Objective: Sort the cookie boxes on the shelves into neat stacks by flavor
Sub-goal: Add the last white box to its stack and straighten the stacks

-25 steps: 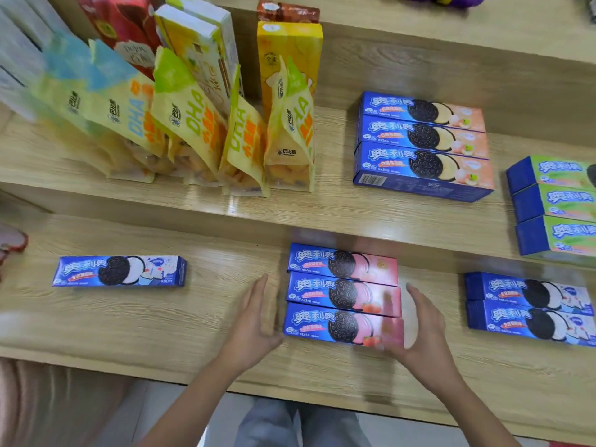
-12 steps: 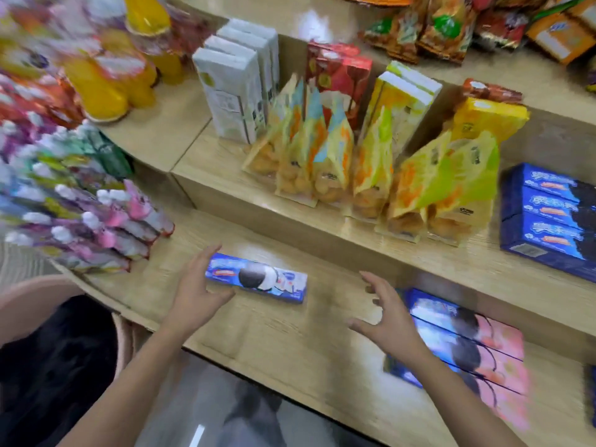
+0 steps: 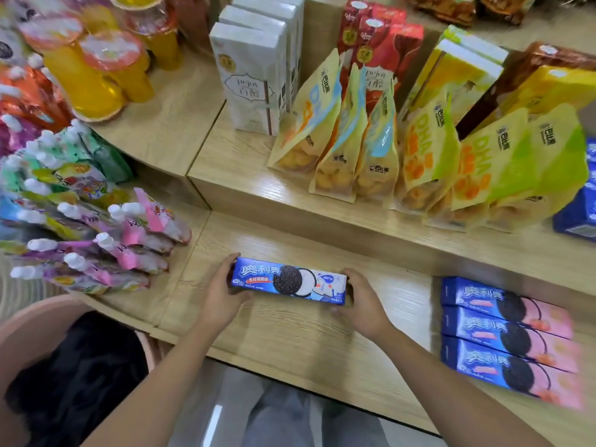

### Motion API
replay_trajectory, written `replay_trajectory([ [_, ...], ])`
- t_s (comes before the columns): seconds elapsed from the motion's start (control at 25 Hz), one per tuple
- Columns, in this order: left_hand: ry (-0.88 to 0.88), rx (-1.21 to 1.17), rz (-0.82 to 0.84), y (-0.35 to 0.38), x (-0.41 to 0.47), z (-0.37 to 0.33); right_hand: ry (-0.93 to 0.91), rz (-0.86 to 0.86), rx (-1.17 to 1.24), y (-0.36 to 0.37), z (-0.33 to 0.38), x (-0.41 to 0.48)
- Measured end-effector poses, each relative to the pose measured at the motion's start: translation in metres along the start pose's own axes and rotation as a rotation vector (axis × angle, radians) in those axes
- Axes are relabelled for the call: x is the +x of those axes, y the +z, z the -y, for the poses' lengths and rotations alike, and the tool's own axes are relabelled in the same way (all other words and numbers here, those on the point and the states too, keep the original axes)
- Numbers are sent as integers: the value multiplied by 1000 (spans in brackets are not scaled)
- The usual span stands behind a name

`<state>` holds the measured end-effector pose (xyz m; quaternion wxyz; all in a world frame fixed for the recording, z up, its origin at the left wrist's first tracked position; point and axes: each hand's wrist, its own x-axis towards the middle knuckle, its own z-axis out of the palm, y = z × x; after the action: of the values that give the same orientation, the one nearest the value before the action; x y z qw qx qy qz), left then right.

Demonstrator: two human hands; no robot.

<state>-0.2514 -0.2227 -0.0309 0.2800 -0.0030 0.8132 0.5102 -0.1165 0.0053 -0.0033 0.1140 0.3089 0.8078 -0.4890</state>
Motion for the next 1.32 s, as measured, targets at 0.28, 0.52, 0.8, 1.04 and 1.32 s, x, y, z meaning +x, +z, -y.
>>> replay_trajectory([
  [0.28, 84, 41, 54, 2, -18, -38, 8, -70, 140, -36, 0, -26],
  [0.52, 257, 181, 210, 51, -67, -104, -3, -252, 335, -118, -31, -108],
  [0.8, 494, 349, 328, 210, -177, -155, 41, -642, 443, -203, -136, -245],
  [1.04, 528, 452, 444, 360, -274, -149, 126, -704, 428, -285, -258, -342],
  [1.32, 517, 630, 623, 498, -308, -126, 306, -686, 231, -351, -364, -370],
])
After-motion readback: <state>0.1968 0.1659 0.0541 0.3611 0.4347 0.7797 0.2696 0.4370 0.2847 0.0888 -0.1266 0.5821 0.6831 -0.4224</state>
